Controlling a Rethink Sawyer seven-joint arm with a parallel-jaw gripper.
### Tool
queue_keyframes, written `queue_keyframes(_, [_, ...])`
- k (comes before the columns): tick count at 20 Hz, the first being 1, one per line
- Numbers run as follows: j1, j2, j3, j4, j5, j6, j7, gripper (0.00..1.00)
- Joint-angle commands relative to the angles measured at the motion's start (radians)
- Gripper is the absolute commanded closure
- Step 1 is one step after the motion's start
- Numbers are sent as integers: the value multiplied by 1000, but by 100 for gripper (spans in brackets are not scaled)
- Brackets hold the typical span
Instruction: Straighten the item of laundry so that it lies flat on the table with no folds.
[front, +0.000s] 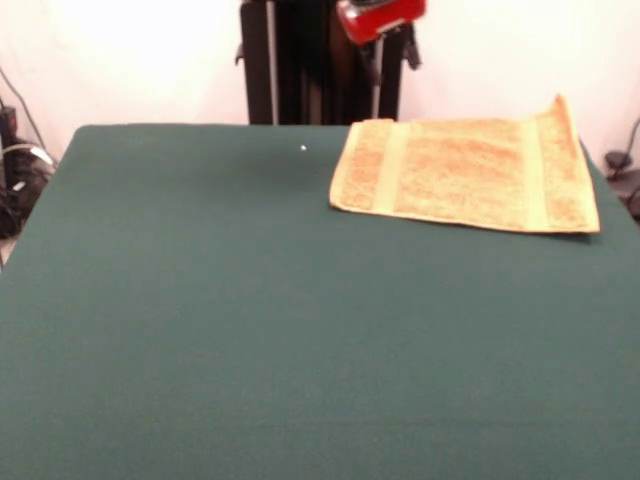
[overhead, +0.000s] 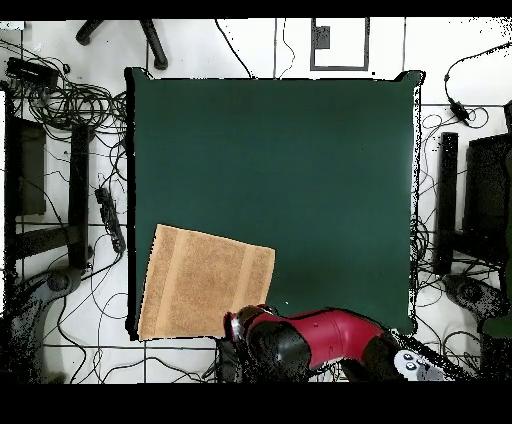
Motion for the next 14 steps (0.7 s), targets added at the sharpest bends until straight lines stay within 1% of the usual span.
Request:
queue_keyframes(1, [25, -58, 43, -120, -36, 26, 7, 0])
queue_keyframes(7, [10, -38, 120, -126, -47, 5, -27, 0])
queue_keyframes(14, [42, -18, 114, -158, -66, -8, -11, 0])
